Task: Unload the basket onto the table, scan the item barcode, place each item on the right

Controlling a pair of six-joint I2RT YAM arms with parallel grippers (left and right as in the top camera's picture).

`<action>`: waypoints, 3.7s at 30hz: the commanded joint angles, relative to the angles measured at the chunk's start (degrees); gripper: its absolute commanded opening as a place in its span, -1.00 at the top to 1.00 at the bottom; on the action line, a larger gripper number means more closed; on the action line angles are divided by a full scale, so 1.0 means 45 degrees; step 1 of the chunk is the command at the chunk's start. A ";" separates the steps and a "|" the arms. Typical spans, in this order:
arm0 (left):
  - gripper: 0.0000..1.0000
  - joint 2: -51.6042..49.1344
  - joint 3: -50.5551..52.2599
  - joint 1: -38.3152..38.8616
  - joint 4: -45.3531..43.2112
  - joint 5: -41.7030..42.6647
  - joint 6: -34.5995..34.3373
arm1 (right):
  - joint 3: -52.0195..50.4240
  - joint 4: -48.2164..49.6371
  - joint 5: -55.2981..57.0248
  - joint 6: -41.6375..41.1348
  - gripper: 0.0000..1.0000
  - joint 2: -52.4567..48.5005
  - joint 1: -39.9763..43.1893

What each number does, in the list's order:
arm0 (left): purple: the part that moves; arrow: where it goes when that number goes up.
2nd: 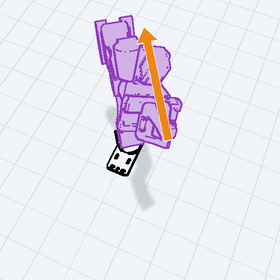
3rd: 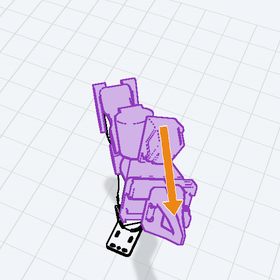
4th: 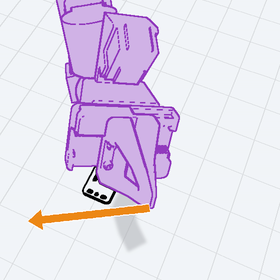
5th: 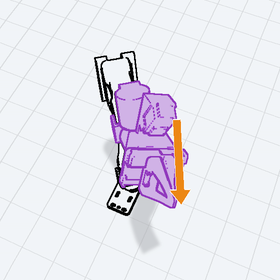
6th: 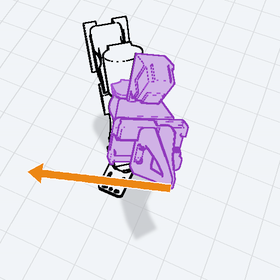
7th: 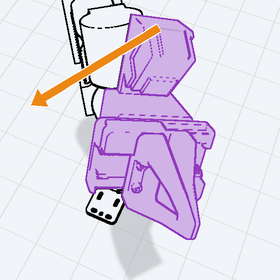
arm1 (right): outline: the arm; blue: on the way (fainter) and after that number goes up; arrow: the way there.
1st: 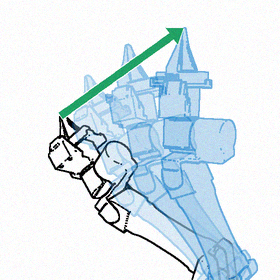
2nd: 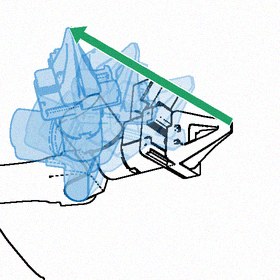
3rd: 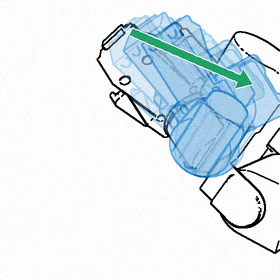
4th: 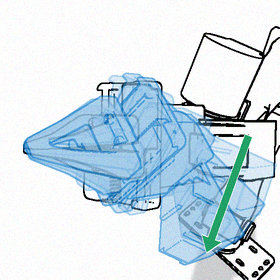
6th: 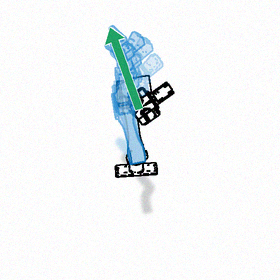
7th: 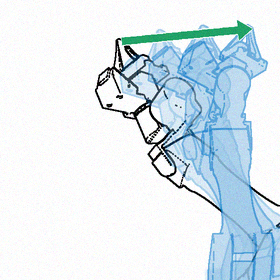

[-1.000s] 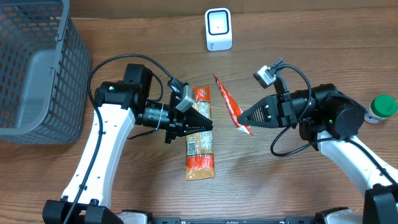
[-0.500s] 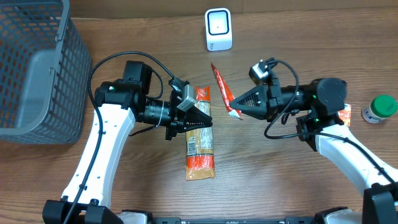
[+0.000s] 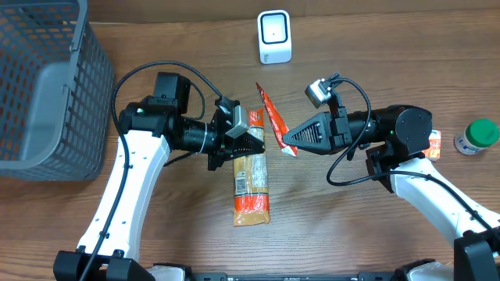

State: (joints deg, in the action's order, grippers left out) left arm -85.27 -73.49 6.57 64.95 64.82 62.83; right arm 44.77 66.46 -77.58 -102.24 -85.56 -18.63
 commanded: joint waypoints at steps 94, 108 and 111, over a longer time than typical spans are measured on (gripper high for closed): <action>-0.99 -0.0121 0.0000 -0.1787 -0.4867 -1.2789 -1.2162 | 1.8219 -2.3348 1.7898 2.0322 0.93 -1.2604 -0.1112; -1.00 -0.0121 0.0000 -0.1787 -0.4867 -1.2789 -1.2157 | 1.8219 -2.2202 1.7510 1.9613 0.93 -1.2619 -0.1161; -1.00 -0.0121 0.0000 -0.1787 -0.4867 -1.2789 -1.2157 | 1.8209 -2.2386 1.7505 1.9375 0.93 -1.2682 -0.1171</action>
State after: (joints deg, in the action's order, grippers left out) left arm -85.32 -73.43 -1.39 42.92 7.84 8.67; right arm 125.03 -34.13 1.48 -13.37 -142.15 -23.38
